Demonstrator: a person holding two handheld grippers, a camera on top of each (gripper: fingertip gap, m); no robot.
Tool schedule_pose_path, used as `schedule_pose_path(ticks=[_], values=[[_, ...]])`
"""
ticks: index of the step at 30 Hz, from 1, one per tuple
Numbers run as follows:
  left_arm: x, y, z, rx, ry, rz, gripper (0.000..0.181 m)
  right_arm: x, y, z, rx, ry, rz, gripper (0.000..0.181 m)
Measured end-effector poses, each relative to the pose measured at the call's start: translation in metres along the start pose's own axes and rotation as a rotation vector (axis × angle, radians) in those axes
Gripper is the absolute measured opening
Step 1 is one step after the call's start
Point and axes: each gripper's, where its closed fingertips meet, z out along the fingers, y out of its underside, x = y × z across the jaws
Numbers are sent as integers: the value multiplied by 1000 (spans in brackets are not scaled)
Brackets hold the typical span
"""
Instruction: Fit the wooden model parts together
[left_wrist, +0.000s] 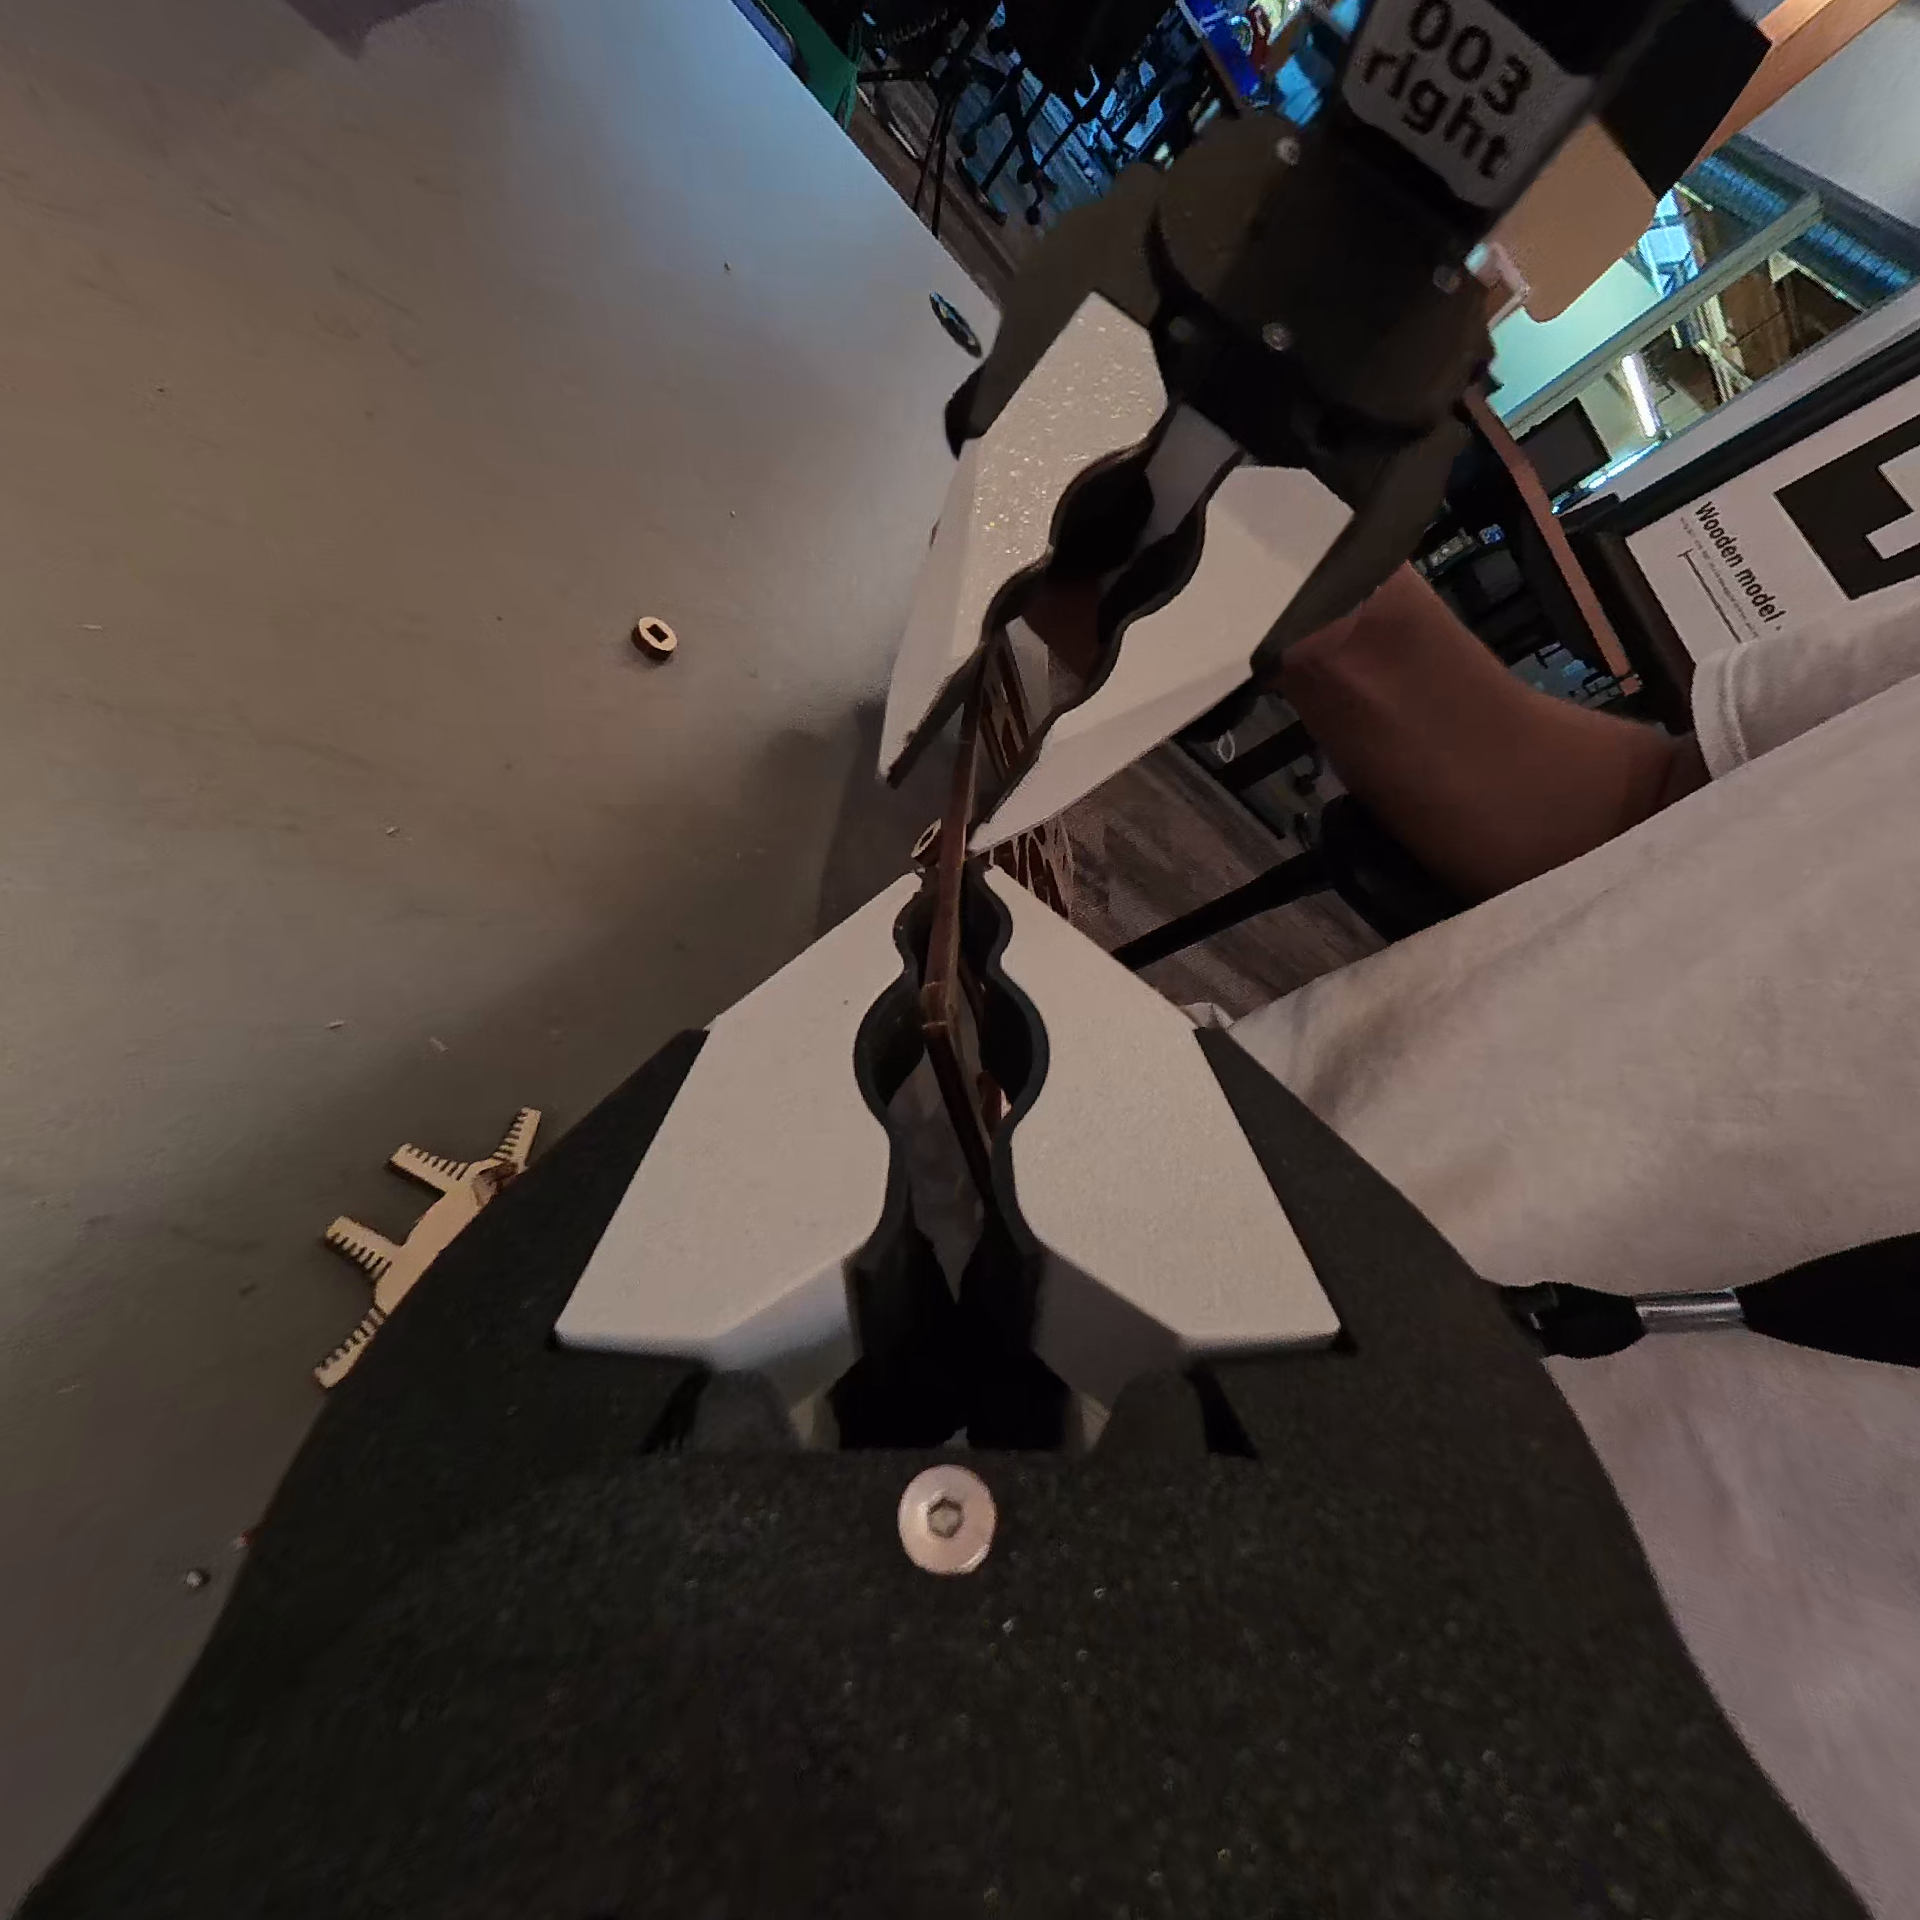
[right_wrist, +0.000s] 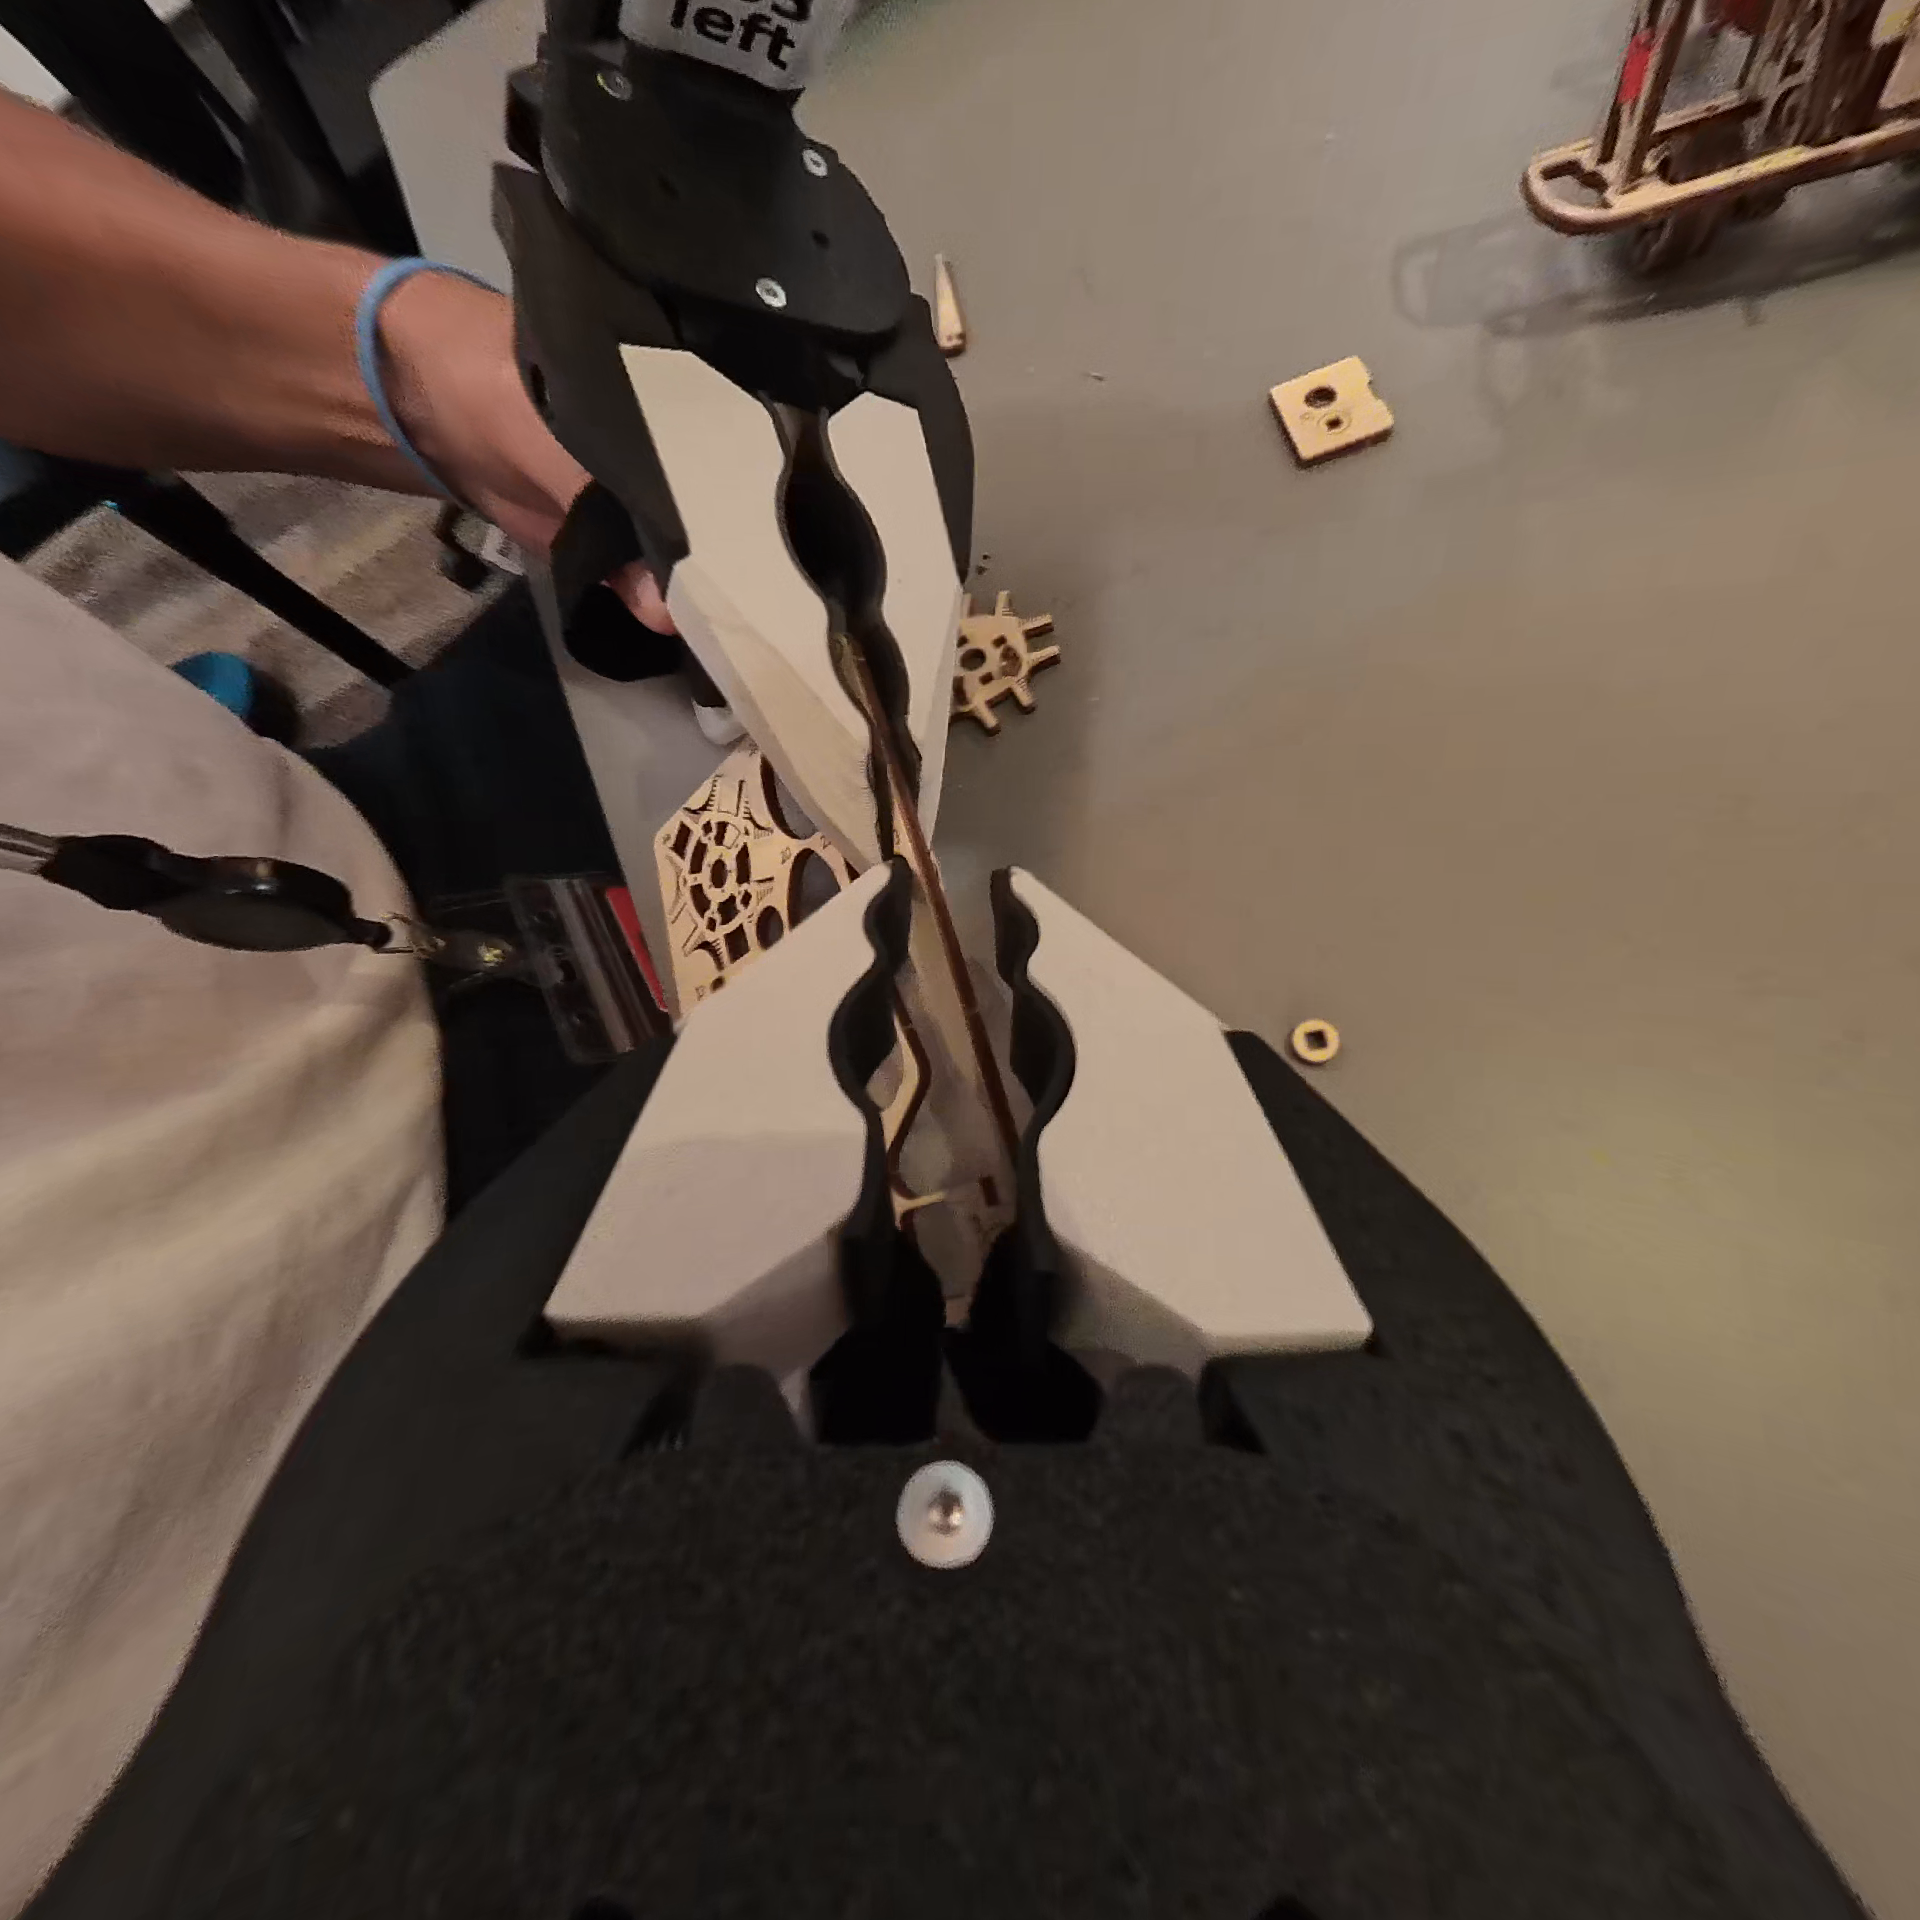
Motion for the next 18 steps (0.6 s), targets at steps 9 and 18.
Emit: schedule_pose_path(ticks=[9,18], values=[[2,-21,5,71,22,-82,0,12,-12,-14,-9,448,-349,5],[12,-32,8,71,-13,27,1,3,-20,-42,167,270,-159,13]])
